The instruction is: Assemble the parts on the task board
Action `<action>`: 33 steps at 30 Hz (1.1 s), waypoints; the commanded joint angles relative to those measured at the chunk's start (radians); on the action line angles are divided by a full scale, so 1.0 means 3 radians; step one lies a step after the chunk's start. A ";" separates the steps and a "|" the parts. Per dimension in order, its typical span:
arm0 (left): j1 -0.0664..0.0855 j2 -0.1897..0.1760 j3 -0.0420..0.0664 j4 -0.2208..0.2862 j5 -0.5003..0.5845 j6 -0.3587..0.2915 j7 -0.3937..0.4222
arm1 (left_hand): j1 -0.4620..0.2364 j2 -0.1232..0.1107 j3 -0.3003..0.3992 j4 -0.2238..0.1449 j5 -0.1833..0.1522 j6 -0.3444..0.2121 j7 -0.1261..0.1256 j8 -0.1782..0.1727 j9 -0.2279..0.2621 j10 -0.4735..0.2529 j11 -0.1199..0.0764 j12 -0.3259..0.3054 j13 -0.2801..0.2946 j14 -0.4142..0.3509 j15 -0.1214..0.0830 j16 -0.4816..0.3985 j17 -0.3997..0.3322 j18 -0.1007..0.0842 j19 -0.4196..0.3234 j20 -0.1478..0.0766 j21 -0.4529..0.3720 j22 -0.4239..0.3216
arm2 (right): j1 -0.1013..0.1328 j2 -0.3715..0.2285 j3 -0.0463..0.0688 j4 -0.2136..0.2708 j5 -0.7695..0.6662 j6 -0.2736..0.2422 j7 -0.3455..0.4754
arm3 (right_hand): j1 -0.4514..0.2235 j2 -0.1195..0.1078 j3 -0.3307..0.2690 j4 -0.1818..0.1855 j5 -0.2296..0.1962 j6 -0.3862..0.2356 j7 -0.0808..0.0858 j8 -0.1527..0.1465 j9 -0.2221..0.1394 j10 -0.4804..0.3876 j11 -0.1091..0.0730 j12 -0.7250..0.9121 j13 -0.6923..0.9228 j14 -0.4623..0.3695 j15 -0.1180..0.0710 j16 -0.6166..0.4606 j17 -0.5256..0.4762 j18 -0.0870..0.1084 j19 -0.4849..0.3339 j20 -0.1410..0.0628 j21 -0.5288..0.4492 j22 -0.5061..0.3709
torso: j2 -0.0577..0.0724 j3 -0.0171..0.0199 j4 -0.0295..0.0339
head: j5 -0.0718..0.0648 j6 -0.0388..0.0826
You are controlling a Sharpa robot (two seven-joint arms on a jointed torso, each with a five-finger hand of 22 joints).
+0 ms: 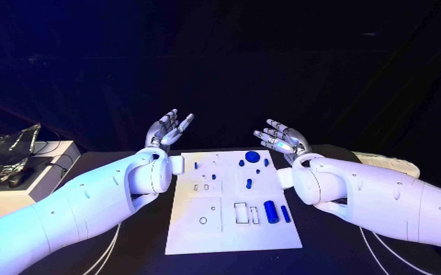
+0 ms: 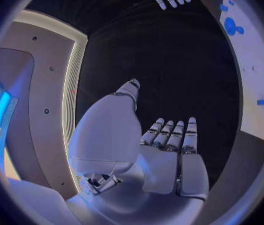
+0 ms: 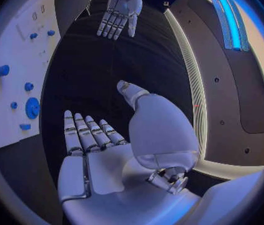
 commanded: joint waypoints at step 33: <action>-0.0026 -0.0643 0.0070 0.0608 -0.0705 0.1007 -0.0147 | 0.0169 -0.0250 0.0915 -0.0025 -0.0002 0.2370 0.0150 0.0712 0.0562 0.3547 -0.0185 0.0183 0.0187 0.3397 -0.0505 0.2043 0.1907 0.0179 0.2807 -0.0363 0.1938 0.0870 | 0.0289 0.0267 -0.0035 -0.0854 -0.4135 0.0591 -0.0661 | 0.0422 -0.0260 0.0371 -0.0346 0.0116 0.2672 0.0072 0.0504 0.0567 0.3170 -0.0633 0.0116 0.0120 0.3758 -0.0886 0.2531 0.2036 0.0323 0.2471 -0.0644 0.2594 0.1522 | 0.0277 -0.0013 0.0053 | -0.0120 -0.0056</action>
